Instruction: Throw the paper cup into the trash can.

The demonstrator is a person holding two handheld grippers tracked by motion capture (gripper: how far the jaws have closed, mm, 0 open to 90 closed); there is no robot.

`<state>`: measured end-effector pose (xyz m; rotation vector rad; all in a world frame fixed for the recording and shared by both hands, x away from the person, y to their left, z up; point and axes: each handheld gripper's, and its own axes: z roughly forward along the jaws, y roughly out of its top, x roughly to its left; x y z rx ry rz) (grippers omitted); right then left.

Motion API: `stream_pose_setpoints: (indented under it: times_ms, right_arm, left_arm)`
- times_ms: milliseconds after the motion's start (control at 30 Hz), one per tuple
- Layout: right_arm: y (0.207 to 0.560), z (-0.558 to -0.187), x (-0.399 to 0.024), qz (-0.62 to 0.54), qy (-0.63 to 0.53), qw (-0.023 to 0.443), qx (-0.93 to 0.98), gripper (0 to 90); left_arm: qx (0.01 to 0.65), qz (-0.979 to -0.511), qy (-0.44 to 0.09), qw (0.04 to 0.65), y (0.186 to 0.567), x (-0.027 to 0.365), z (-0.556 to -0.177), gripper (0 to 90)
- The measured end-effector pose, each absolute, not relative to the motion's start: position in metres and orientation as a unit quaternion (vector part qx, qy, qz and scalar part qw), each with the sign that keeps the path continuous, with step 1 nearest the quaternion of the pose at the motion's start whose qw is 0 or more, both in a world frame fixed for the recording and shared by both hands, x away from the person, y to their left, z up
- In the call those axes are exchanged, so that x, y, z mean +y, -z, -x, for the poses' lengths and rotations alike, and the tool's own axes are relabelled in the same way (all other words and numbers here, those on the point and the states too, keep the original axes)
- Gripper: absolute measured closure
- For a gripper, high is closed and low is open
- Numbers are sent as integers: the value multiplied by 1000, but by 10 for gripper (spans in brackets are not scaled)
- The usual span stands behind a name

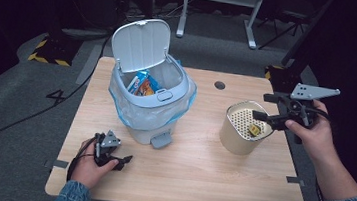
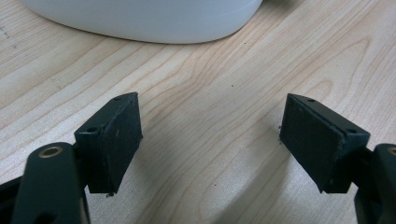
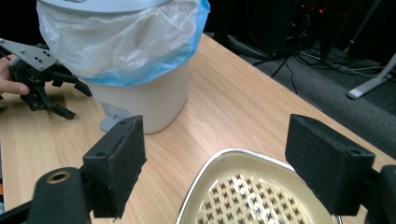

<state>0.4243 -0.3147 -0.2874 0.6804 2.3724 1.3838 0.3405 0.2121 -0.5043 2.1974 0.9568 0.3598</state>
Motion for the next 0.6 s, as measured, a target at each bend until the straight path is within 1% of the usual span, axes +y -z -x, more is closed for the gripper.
stream_pose_setpoints:
  times_ms: [267,600]
  right_arm:
    - [306,-415,-342,-259,-479,154,825,207]
    - [331,-404,-363,-279,-466,151,826,206]
  left_arm:
    - [370,-849,-139,351,504,212,-341,209]
    - [370,-849,-139,352,504,212,-341,209]
